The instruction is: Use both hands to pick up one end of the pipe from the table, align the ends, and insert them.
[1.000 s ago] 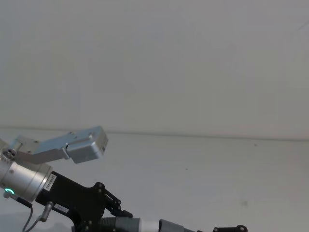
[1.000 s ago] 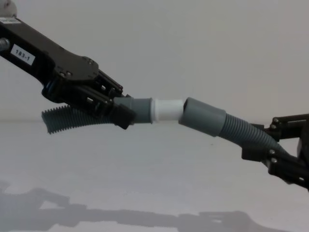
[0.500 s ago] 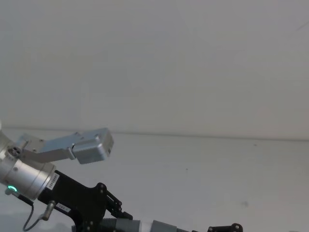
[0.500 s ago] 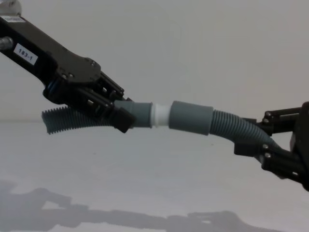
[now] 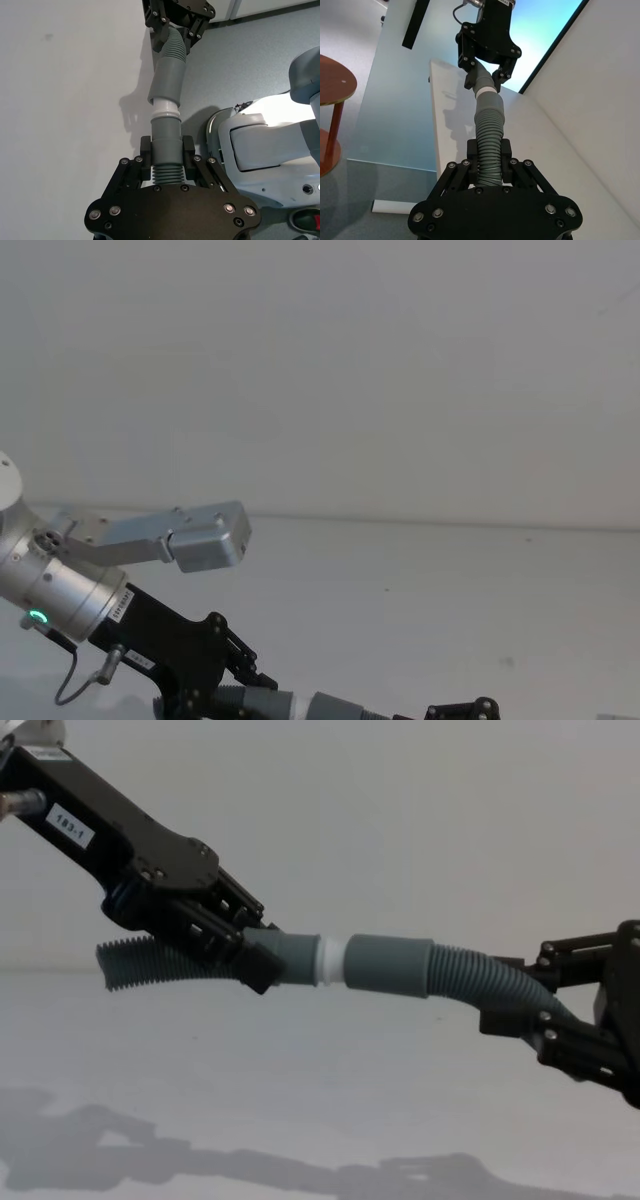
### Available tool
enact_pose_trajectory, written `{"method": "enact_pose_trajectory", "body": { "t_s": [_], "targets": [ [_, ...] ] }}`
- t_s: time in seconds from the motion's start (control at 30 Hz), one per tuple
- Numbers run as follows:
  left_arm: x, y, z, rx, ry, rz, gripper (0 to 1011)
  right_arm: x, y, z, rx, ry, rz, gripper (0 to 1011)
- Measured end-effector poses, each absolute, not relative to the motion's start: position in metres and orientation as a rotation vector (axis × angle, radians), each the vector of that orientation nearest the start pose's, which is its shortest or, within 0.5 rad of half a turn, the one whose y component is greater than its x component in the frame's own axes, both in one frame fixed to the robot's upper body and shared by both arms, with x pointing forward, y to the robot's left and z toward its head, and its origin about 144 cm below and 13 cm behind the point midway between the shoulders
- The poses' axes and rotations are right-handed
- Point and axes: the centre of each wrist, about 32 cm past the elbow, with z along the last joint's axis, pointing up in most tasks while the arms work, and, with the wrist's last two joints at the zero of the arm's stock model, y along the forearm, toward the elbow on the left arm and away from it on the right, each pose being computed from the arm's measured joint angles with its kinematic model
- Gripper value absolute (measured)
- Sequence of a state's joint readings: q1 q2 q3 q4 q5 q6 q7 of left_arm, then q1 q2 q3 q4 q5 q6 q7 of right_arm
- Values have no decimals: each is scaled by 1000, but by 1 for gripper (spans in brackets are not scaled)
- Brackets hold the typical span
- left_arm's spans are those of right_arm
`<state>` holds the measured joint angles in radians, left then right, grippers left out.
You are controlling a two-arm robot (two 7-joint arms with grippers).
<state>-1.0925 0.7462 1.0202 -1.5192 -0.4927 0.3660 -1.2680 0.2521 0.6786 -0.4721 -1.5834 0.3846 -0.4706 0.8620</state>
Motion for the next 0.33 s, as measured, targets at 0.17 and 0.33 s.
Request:
{"method": "enact_pose_trajectory", "body": {
  "t_s": [0.17,0.33],
  "targets": [
    [586,237,1398,702,-157,-132,325,495,-295,1206,-58,-533,-239,230],
    [587,236,1399,707,-158,-133,325,496,-295,1207,-58,-535,-234,229]
  ]
}}
